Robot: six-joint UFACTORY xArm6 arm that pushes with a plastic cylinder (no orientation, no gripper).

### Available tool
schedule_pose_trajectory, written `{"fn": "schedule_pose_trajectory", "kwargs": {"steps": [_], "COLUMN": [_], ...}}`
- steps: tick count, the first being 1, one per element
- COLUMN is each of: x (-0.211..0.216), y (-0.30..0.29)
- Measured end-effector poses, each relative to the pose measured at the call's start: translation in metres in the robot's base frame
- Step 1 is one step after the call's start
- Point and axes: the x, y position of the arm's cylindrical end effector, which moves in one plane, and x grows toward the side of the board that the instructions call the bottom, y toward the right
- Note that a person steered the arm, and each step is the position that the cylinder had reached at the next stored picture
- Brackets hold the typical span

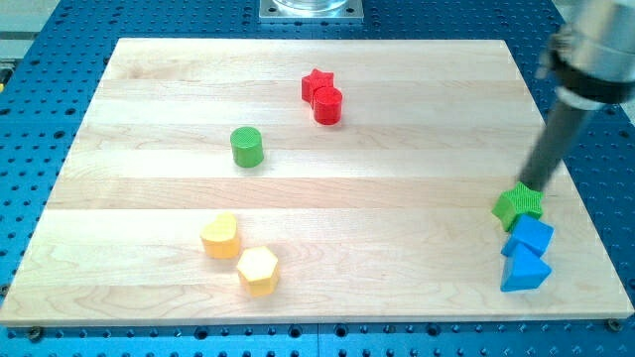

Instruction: Nudge the blue cube

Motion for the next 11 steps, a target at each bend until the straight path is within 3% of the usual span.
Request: {"fn": "schedule_pose_trajectory", "kwargs": {"steps": [1,2,5,6,7,11], "x": [0.06,0.068,0.043,0.077,0.098,0.083], "y": [0.041,0.006,-0.017,0.009,-0.026,-0.044]}}
